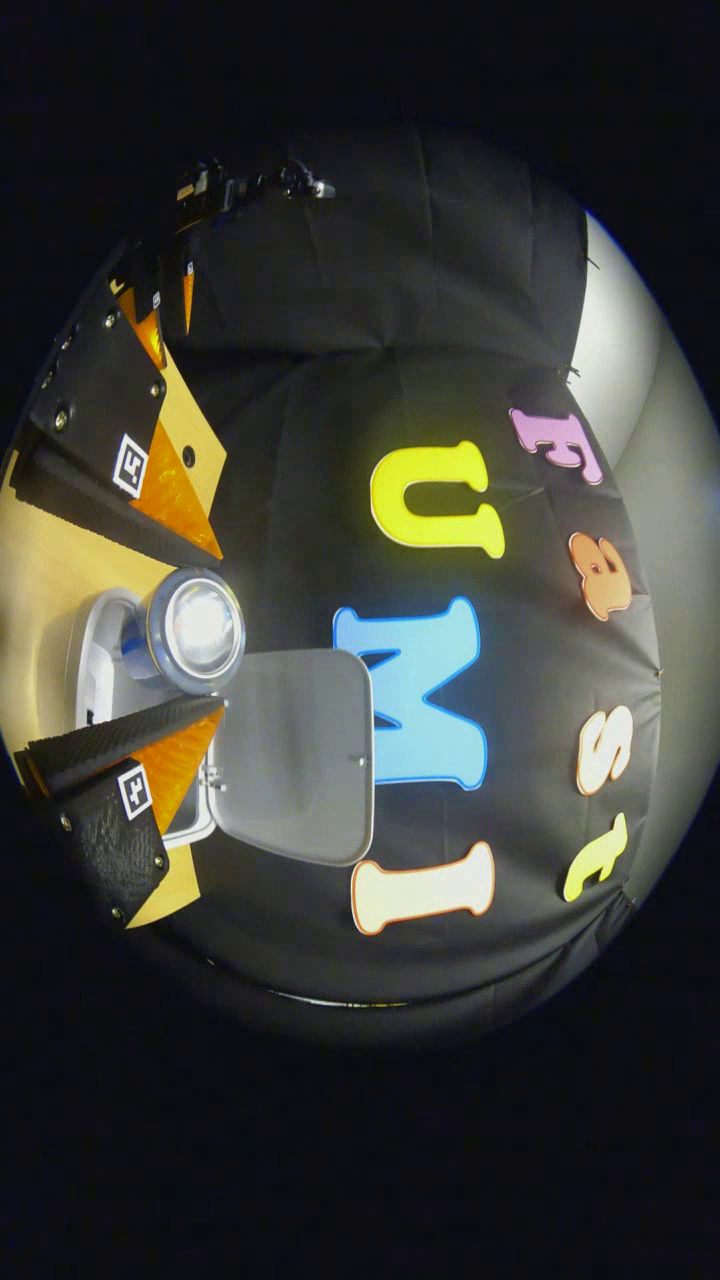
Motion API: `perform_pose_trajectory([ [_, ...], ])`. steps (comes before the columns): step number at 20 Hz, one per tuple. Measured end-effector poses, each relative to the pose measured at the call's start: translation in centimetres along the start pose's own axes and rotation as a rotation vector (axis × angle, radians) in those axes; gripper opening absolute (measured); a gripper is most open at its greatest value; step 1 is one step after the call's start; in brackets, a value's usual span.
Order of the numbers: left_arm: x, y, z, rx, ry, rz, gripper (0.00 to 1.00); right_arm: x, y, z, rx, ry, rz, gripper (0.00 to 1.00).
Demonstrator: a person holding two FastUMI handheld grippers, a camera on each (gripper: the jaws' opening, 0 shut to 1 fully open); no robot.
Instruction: Press the lid of the desktop garbage bin to open it, pick up the crumpled paper on the desktop and throw it into the bin, then pick up the pop can on the desktop and drop it into the bin, and finally close the garbage bin lid.
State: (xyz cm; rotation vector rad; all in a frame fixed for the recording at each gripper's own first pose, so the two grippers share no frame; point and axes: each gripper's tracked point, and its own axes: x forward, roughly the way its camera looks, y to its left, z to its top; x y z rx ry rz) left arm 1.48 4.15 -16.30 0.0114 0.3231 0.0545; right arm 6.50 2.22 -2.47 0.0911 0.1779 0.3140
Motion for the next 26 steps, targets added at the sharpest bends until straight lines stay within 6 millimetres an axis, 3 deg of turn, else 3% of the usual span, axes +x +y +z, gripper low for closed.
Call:
perform_pose_trajectory([
  [5,0.7,-0.5,-0.5,-0.007,0.013,-0.011,0.81,0.2,-2.8,-1.1,0.009,0.012,-0.066,0.82],
  [6,0.8,-0.5,-0.5,-0.007,0.015,-0.012,0.87,0.3,-3.1,-1.3,0.014,0.018,-0.073,0.81],
  [7,0.9,-0.6,-0.7,-0.006,0.017,-0.014,0.81,0.4,-3.4,-1.7,0.020,0.025,-0.080,0.82],
  [10,1.1,-0.6,-0.7,-0.002,0.021,-0.016,0.81,0.8,-4.0,-2.4,0.034,0.039,-0.090,0.82],
  [11,1.2,-0.5,-0.8,-0.001,0.022,-0.015,0.75,0.8,-4.0,-2.7,0.041,0.046,-0.089,0.82],
  [12,1.2,-0.6,-0.8,-0.002,0.024,-0.015,0.81,0.9,-4.0,-2.8,0.048,0.052,-0.089,0.82],
  [15,1.5,-0.6,-0.9,-0.004,0.026,-0.017,0.84,1.3,-4.2,-3.3,0.065,0.058,-0.096,0.83],
  [16,1.5,-0.6,-0.9,-0.006,0.027,-0.017,0.87,1.2,-4.3,-3.3,0.066,0.059,-0.102,0.84],
  [17,1.6,-0.6,-1.0,-0.007,0.028,-0.018,0.81,1.3,-4.3,-3.4,0.067,0.060,-0.101,0.85],
  [19,1.7,-0.6,-1.0,-0.011,0.030,-0.019,0.81,1.3,-4.4,-3.3,0.069,0.061,-0.103,0.86],
  [21,1.8,-0.6,-1.2,-0.017,0.032,-0.021,0.87,1.3,-4.3,-3.1,0.072,0.058,-0.104,0.86],
  [22,1.8,-0.7,-1.3,-0.020,0.034,-0.022,0.81,1.3,-4.3,-3.0,0.072,0.057,-0.104,0.86],
  [26,2.2,-0.7,-1.7,-0.019,0.044,-0.027,0.82,1.7,-4.5,-1.6,0.055,0.037,-0.109,0.86],
])
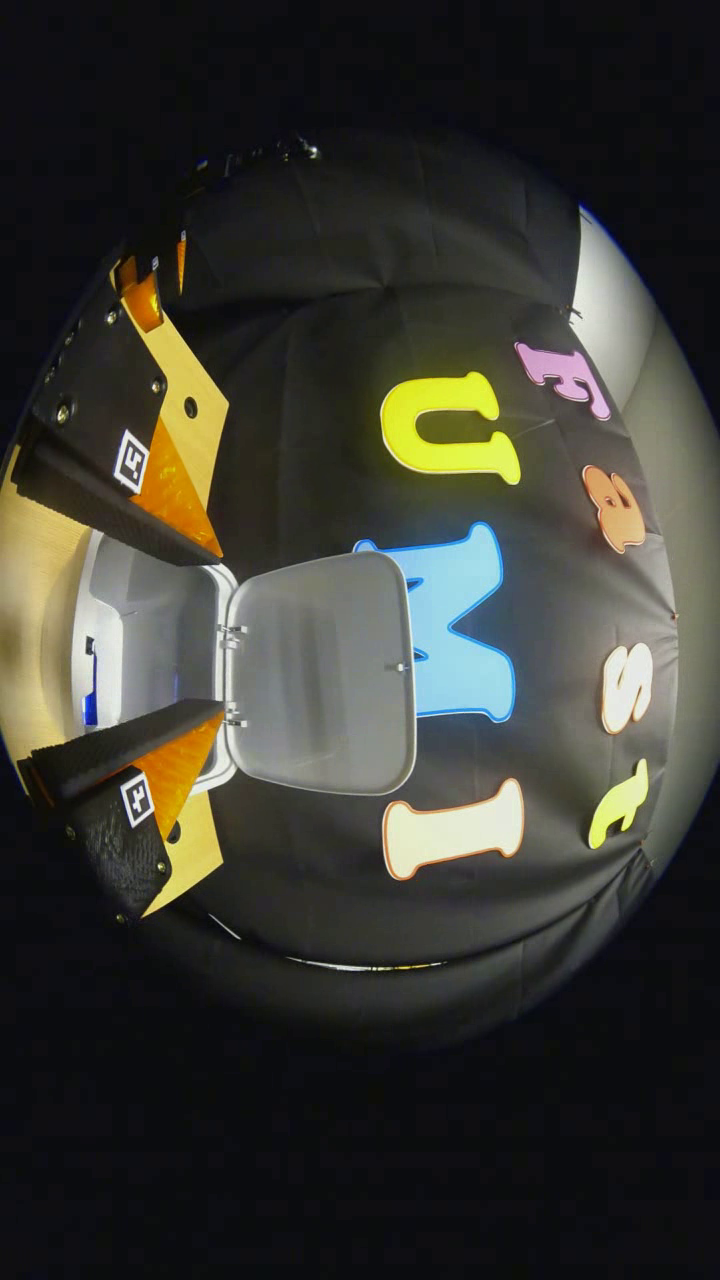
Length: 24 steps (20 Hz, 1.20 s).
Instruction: Press the lid of the desktop garbage bin to open it, pick up the crumpled paper on the desktop and throw it into the bin, then pick up the pop can on the desktop and drop it into the bin, and finally close the garbage bin lid.
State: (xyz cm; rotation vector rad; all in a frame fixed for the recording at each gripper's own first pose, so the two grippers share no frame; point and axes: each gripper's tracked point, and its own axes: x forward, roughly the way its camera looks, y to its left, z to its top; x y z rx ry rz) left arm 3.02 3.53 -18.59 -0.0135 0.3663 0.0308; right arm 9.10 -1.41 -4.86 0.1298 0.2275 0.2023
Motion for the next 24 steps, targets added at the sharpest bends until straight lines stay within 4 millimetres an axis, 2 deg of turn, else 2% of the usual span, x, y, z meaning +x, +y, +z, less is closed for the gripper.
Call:
perform_pose_trajectory([
  [1,0.0,0.0,-0.1,0.002,0.003,-0.001,0.82,0.0,0.1,0.5,0.000,-0.008,0.000,0.86],
  [2,0.1,0.1,-0.2,0.002,0.006,-0.002,0.87,0.1,0.1,1.1,0.002,-0.021,-0.002,0.86],
  [9,0.5,0.3,-1.0,0.004,0.027,-0.012,0.87,1.5,-0.6,6.1,0.008,-0.147,-0.051,0.86],
  [10,0.6,0.4,-1.0,0.003,0.030,-0.012,0.76,1.7,-0.7,6.8,0.005,-0.167,-0.057,0.86],
  [11,0.8,0.6,-1.1,0.003,0.034,-0.012,0.87,1.9,-0.8,7.6,0.003,-0.187,-0.063,0.86],
  [13,1.0,0.9,-1.4,0.005,0.044,-0.010,0.87,2.5,-1.1,9.1,-0.001,-0.229,-0.078,0.86],
  [14,1.1,1.0,-1.6,0.006,0.051,-0.008,0.82,2.9,-1.3,9.8,-0.004,-0.250,-0.088,0.86],
  [19,2.0,1.7,-2.5,0.002,0.082,-0.004,0.82,4.6,-2.2,13.1,-0.003,-0.338,-0.131,0.86],
  [20,2.1,1.8,-2.7,0.000,0.087,-0.004,0.76,4.9,-2.5,13.6,-0.002,-0.352,-0.139,0.86],
  [21,2.3,1.9,-2.8,-0.002,0.093,-0.005,0.82,5.3,-2.7,14.0,0.000,-0.362,-0.145,0.86],
  [24,2.7,2.3,-3.2,0.000,0.108,-0.005,0.82,6.6,-3.0,14.5,0.002,-0.379,-0.157,0.86],
])
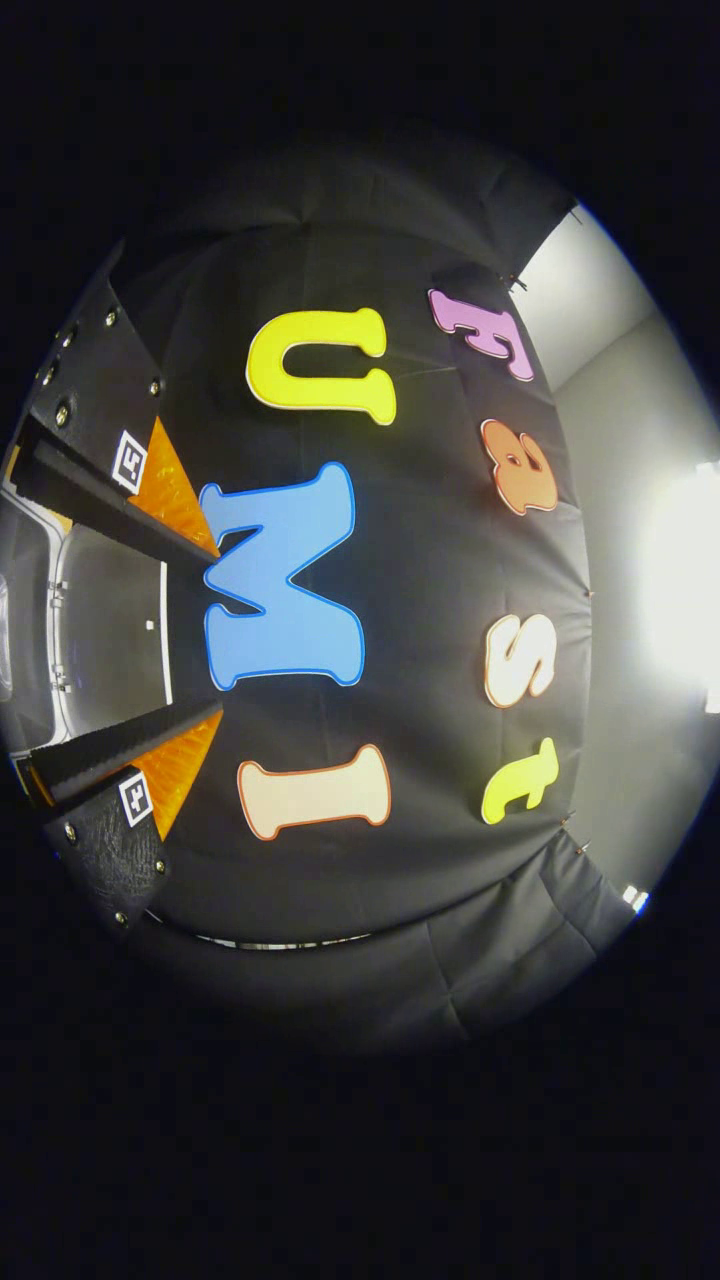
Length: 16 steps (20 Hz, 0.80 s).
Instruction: Press the lid of the desktop garbage bin to open it, pick up the crumpled paper on the desktop and throw it into the bin, then pick up the pop can on the desktop and drop it into the bin, and finally close the garbage bin lid.
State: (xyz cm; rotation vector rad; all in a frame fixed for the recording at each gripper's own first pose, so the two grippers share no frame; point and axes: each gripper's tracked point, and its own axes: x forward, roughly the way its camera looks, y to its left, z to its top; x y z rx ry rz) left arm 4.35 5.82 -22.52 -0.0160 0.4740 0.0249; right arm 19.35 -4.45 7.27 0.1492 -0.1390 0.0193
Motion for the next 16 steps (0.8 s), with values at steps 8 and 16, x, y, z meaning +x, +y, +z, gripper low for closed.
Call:
perform_pose_trajectory([
  [8,0.9,-0.1,-0.4,0.001,0.029,-0.009,0.82,0.8,0.3,-2.1,-0.006,0.051,-0.007,0.86],
  [16,0.4,-1.4,0.2,0.001,0.013,-0.031,0.82,-1.9,0.4,-2.7,-0.041,0.061,-0.011,0.86],
])
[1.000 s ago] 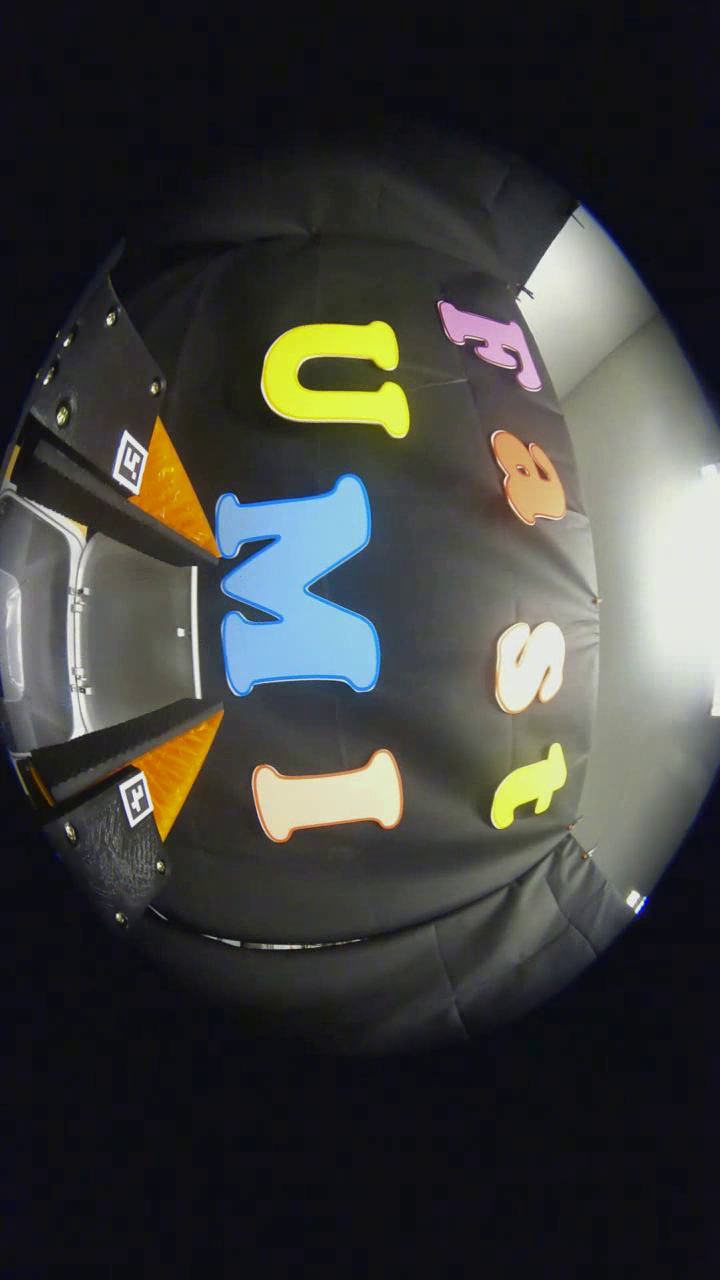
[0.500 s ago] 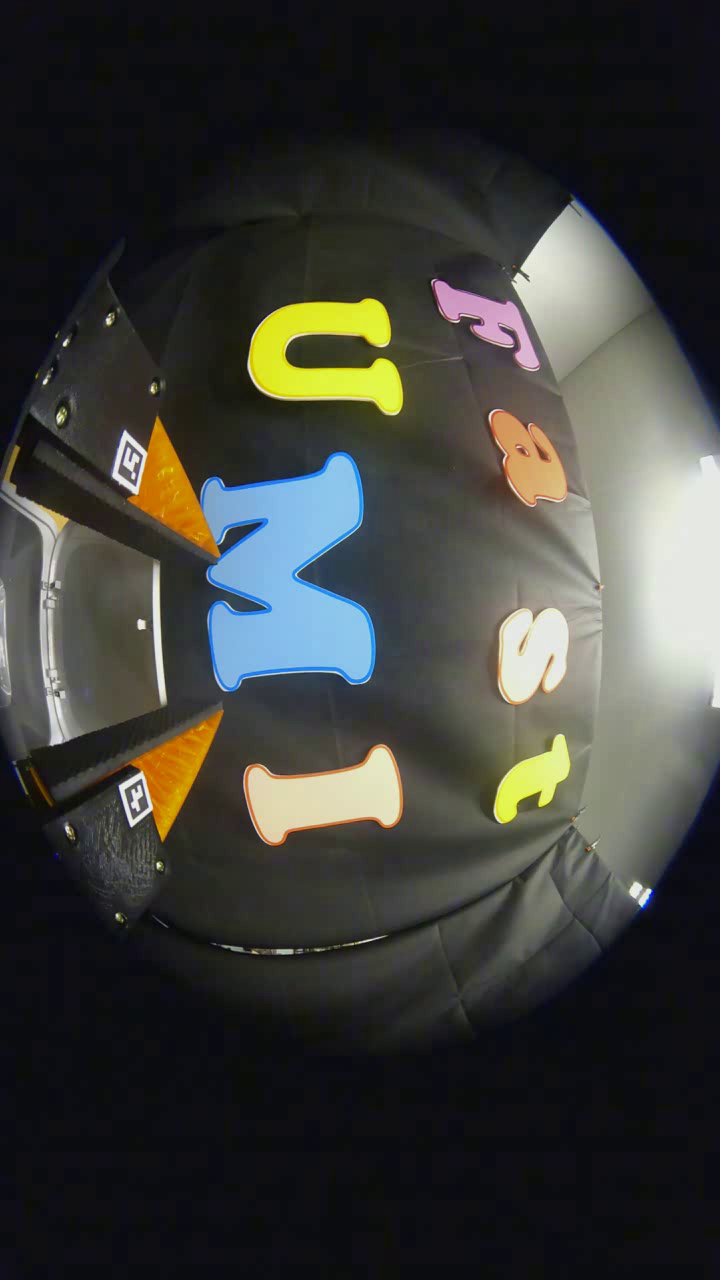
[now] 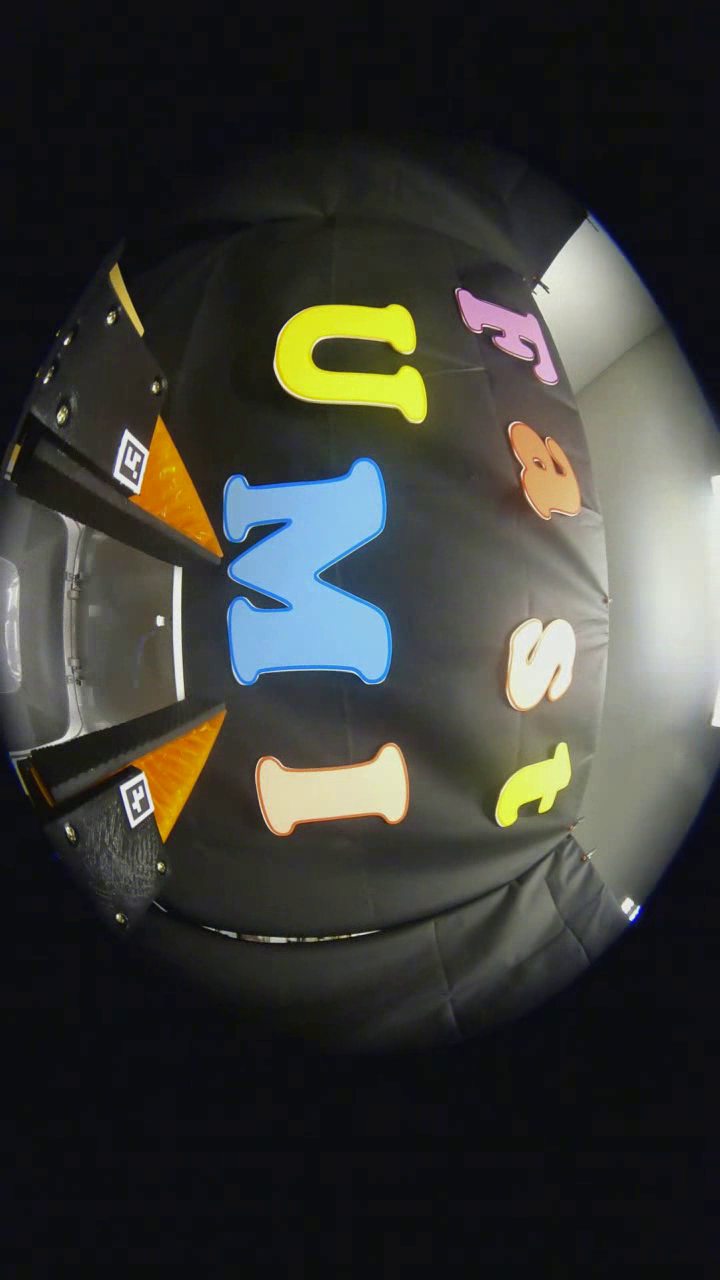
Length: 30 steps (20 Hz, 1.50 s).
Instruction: Press the lid of the desktop garbage bin to open it, pick up the crumpled paper on the desktop and throw it into the bin, then pick up the pop can on the desktop and drop it into the bin, and finally close the garbage bin lid.
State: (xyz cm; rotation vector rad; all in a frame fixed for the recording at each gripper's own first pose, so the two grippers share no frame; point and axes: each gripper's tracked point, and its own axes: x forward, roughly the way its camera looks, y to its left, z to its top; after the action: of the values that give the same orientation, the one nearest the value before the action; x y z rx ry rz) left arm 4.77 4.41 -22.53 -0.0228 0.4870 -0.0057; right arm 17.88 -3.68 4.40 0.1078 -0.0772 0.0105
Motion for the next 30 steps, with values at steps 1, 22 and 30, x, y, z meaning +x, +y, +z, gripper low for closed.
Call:
perform_pose_trajectory([
  [1,-0.1,-0.1,0.1,0.001,-0.003,-0.003,0.82,-0.6,0.0,-0.1,-0.002,0.003,0.002,0.86],
  [22,-4.1,-1.7,0.1,0.007,-0.042,-0.026,0.82,-9.5,0.3,-12.5,0.146,0.412,0.045,0.86],
  [30,-4.7,0.1,-0.9,-0.022,-0.026,0.005,0.82,-10.4,0.7,-15.7,0.126,0.452,0.038,0.86],
])
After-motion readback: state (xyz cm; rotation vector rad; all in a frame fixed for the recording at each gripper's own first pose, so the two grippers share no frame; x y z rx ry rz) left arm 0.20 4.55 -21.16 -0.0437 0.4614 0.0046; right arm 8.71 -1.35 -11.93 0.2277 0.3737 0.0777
